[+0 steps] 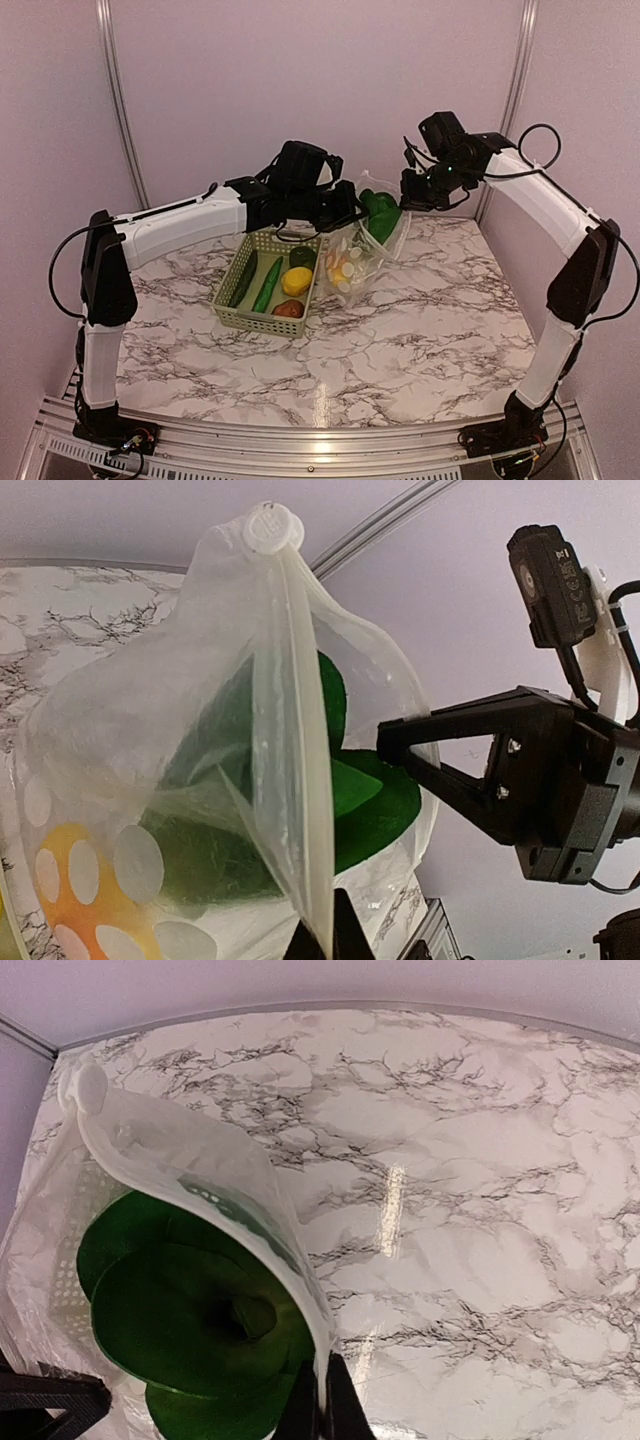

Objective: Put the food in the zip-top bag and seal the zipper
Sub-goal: Adjust the zipper food storage bag at the center of the board.

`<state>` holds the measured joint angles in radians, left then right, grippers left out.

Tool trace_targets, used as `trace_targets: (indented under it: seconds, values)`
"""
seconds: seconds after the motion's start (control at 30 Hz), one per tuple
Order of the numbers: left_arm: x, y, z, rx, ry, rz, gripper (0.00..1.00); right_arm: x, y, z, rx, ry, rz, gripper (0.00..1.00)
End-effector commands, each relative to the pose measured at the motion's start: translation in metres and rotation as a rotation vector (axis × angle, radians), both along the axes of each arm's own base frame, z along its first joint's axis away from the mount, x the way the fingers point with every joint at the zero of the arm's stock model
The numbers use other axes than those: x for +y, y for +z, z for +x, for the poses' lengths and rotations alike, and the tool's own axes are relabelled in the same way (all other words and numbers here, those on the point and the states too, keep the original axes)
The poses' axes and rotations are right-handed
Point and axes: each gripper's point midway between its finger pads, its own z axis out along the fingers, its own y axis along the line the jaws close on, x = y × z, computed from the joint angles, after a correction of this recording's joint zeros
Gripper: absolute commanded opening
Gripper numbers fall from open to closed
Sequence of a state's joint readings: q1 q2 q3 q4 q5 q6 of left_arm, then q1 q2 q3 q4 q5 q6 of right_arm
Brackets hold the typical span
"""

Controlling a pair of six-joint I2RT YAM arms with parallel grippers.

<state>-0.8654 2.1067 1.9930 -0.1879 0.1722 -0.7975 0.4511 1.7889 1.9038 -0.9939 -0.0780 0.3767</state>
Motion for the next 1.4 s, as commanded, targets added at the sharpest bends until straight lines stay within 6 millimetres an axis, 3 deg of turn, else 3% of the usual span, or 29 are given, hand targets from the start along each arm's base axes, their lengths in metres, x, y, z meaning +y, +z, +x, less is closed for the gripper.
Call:
trace_targets:
  seconds: [0.0, 0.17, 0.27, 0.4, 0.5, 0.57, 0.7, 0.87, 1.0, 1.17, 1.37]
  values:
    - [-0.003, -0.002, 0.005, 0.017, 0.037, -0.006, 0.0, -0.046, -0.001, 0.004, -0.003, -0.124, -0.251, 0.0]
    - [-0.012, -0.022, 0.012, 0.059, 0.07, 0.094, 0.0, -0.048, 0.005, 0.007, -0.026, -0.122, -0.37, 0.0]
    - [-0.016, -0.025, 0.017, 0.044, 0.097, 0.118, 0.0, -0.049, -0.007, 0.008, -0.002, -0.109, -0.481, 0.0]
    - [-0.024, -0.04, 0.011, 0.097, 0.079, 0.105, 0.0, -0.024, -0.013, 0.006, 0.015, -0.056, -0.359, 0.01]
    - [-0.025, -0.054, 0.007, 0.139, 0.062, 0.083, 0.0, -0.017, -0.028, 0.002, 0.063, -0.065, -0.23, 0.21]
    - [-0.022, -0.058, 0.006, 0.162, 0.071, 0.057, 0.0, -0.013, -0.04, -0.004, 0.097, -0.065, -0.175, 0.28]
    - [-0.015, -0.049, 0.009, 0.14, 0.095, 0.058, 0.0, -0.011, -0.05, -0.02, 0.125, -0.07, -0.121, 0.34]
    - [-0.013, -0.046, 0.01, 0.14, 0.1, 0.054, 0.0, -0.012, -0.033, -0.027, 0.066, -0.084, -0.056, 0.33]
    - [-0.013, -0.038, 0.011, 0.132, 0.097, 0.032, 0.0, -0.002, -0.033, -0.037, 0.077, -0.05, 0.022, 0.33]
    - [-0.018, -0.013, 0.009, 0.122, 0.076, -0.049, 0.0, -0.001, -0.028, -0.044, 0.07, -0.059, 0.07, 0.45]
    - [-0.021, 0.012, 0.007, 0.161, 0.08, -0.18, 0.0, -0.008, -0.026, -0.049, 0.056, -0.073, 0.061, 0.43]
